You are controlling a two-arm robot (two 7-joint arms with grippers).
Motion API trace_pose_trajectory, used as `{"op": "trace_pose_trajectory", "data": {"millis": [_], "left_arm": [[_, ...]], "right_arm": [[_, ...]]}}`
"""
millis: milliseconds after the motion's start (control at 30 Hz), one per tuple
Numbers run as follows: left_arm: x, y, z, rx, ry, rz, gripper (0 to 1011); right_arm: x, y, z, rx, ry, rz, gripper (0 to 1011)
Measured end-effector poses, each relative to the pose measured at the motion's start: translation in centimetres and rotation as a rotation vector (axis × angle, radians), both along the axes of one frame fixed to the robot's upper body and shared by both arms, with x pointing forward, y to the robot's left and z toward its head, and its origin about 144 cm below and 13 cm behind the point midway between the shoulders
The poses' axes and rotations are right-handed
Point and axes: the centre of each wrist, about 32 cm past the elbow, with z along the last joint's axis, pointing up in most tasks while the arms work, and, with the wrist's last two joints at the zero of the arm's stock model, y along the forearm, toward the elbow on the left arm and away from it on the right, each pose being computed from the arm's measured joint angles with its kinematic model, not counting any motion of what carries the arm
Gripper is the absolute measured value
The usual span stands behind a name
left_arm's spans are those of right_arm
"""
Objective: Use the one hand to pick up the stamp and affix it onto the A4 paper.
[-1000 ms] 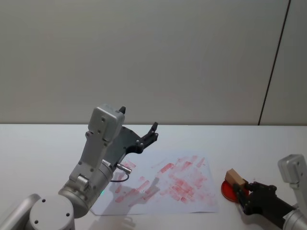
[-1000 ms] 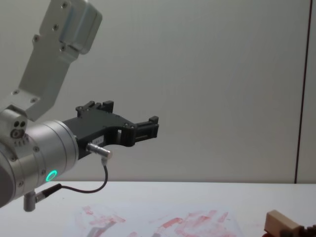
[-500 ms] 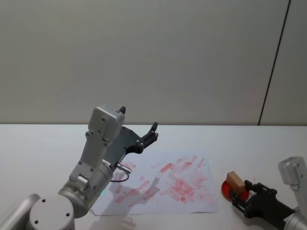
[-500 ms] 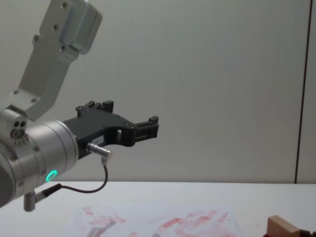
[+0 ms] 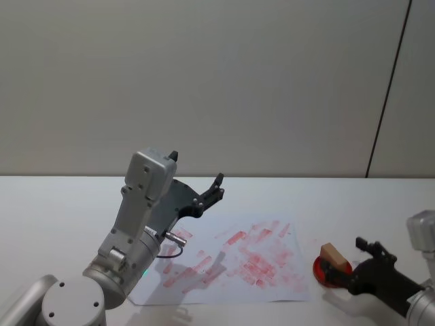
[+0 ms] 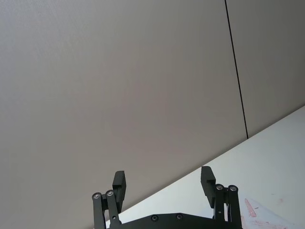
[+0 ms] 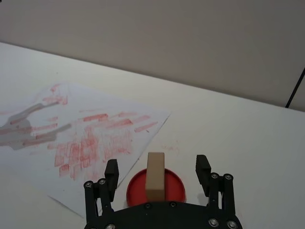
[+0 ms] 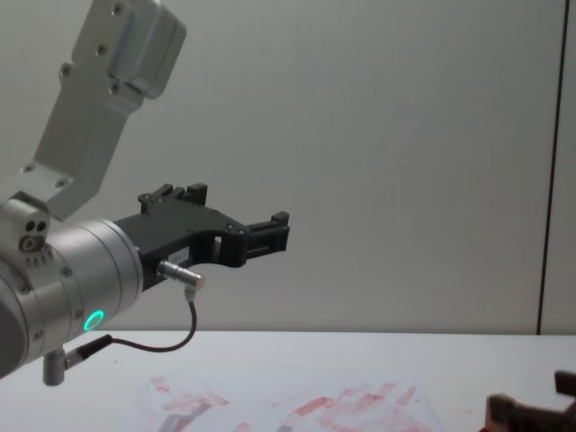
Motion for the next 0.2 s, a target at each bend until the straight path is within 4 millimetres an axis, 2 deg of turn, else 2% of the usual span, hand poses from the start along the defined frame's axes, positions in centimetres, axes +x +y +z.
{"op": "trace_pose_trajectory", "data": {"millis": [33,200], "left_arm": [[0.0,0.0,0.0,0.0,0.0,0.0,1002],[0.0,0.0,0.0,0.0,0.0,0.0,1002]], "right_arm": [[0.0,0.0,0.13,0.004,-0.006,0.0,998],[-0.05,-0.03,0.87,0.024,-0.041,0.0,1001]]}}
